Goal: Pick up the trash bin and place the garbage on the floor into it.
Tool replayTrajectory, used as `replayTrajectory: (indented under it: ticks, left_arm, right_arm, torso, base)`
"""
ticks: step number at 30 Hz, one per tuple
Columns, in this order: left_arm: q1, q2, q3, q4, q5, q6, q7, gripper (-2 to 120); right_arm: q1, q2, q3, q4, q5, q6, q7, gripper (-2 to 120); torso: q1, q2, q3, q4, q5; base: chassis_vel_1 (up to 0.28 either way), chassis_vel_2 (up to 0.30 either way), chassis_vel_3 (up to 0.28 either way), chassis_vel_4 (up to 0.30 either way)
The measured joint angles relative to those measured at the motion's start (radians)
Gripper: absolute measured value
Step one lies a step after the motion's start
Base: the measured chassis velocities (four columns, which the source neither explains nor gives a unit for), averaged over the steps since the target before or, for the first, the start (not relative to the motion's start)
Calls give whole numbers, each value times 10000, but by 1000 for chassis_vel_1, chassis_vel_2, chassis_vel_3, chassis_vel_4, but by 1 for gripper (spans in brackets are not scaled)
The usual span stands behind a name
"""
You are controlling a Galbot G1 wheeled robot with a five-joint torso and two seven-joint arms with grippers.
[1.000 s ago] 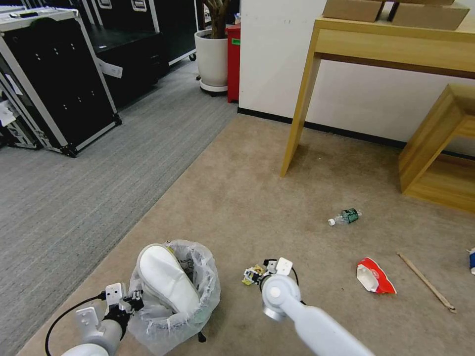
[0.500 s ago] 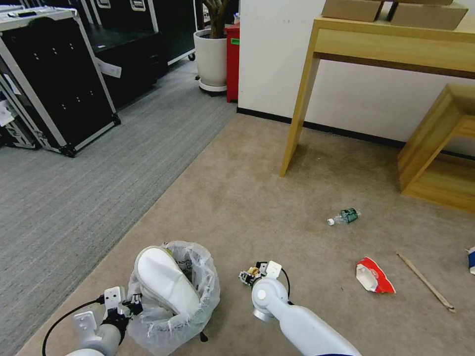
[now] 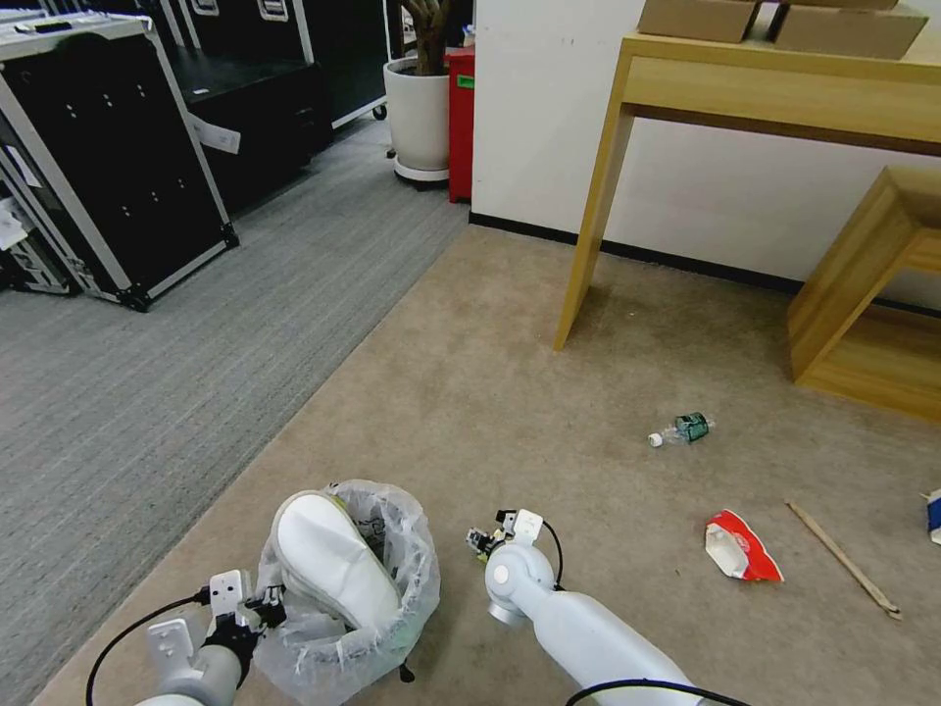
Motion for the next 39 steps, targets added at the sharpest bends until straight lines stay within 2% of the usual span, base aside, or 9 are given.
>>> replayTrajectory:
  ticks: [6,13,15,23,31,34,35,38,39]
  left_arm:
    - [-7,4,40,-64,-32,23,8,1]
    - [6,4,76,-147,-46,28,15,1]
    - [4,3,85,-150,-46,23,17,1]
    - [-140,-14,155,-93,-33,-17,25,1]
    - [-324,13,157,104,-53,-36,30,1]
    - [-433,14,178,188,-57,-38,30,1]
    - [-433,14,178,188,-57,-38,30,1]
    - [-505,32,209,192,-96,-32,-23,1]
    - [-505,32,209,192,-96,-32,-23,1]
  right_arm:
    - [31,47,-31,-284,-180,33,-108,64]
    - [-10,-5,-144,-385,-536,94,-289,34]
    - [-25,-15,-159,-367,-610,101,-321,30]
    - [-321,-296,-264,327,-934,87,-494,0]
    - [-775,-1165,-69,1742,-1196,235,-877,0]
    - [-1010,-2326,315,2968,-1365,597,-1423,0]
    - [-1010,-2326,315,2968,-1365,597,-1423,0]
    - [-1049,-3414,596,3971,-1907,1338,-2275,0]
    - [-1049,-3414,596,3971,-1907,1338,-2275,0]
  torso:
    - [0,0,0,-1,0]
    - [0,0,-1,-1,0]
    - [0,0,-1,0,1]
    - [-1,0,-1,0,2]
    - [-1,1,-1,1,2]
    - [-1,1,-1,0,3]
    - [-1,1,-1,0,3]
    - [-1,2,-1,-4,2]
    - [-1,2,-1,-4,2]
  base:
    - [0,0,0,0]
    - [0,0,0,0]
    - [0,0,0,0]
    - [0,0,0,0]
    - [0,0,0,0]
    - [0,0,0,0]
    - [0,0,0,0]
    - [0,0,0,0]
    - [0,0,0,0]
